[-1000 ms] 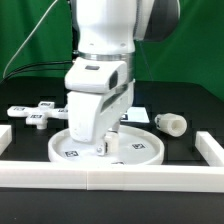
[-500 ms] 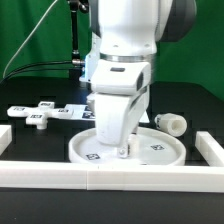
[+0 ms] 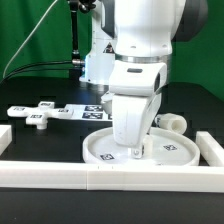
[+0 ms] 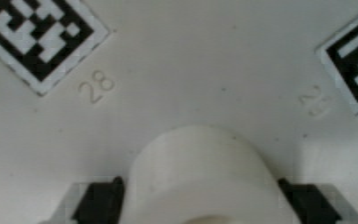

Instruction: Assemble round table

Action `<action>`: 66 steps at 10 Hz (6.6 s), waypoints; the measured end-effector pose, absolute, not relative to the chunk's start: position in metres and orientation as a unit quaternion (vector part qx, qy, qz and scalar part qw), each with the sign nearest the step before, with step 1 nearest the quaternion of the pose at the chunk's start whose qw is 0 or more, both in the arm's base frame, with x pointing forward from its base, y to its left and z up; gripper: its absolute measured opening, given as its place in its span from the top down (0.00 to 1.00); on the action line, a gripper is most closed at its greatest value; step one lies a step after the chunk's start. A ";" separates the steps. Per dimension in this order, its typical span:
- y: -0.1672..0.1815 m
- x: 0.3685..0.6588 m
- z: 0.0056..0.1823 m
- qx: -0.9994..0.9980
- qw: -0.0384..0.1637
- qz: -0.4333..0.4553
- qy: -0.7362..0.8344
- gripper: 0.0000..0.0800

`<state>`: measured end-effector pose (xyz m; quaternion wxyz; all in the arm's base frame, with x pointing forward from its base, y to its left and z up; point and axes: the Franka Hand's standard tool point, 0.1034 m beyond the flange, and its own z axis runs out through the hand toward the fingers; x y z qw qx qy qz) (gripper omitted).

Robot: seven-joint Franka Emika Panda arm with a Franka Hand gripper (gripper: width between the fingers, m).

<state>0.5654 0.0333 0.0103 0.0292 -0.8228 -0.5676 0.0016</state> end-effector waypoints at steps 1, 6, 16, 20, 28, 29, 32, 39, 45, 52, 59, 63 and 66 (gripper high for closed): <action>0.038 0.565 0.010 -0.824 0.029 0.001 -0.565 0.49; 0.038 0.565 0.010 -0.825 0.029 0.001 -0.565 0.30; 0.070 0.508 0.075 -0.908 -0.003 -0.043 -0.416 0.19; 0.068 0.508 0.072 -0.920 0.000 -0.041 -0.391 0.19; 0.092 0.476 0.067 -0.991 0.013 0.010 -0.132 0.19; 0.097 0.470 0.066 -0.991 0.005 0.058 -0.118 0.19; 0.117 0.462 0.057 -0.981 -0.015 0.157 -0.115 0.19; 0.114 0.452 0.047 -0.923 -0.038 0.366 -0.110 0.19; 0.115 0.453 0.020 -0.905 -0.036 0.407 -0.117 0.19; 0.113 0.453 0.011 -0.905 -0.031 0.406 -0.122 0.49; 0.108 0.457 0.043 -0.901 -0.029 0.413 -0.129 0.49; 0.098 0.463 0.075 -0.899 -0.022 0.415 -0.135 0.49; 0.098 0.470 0.069 -0.909 -0.021 0.393 -0.135 0.49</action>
Offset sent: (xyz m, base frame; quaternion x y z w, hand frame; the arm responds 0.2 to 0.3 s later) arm 0.0000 0.0000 0.0000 0.0000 0.0000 0.0000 1.0000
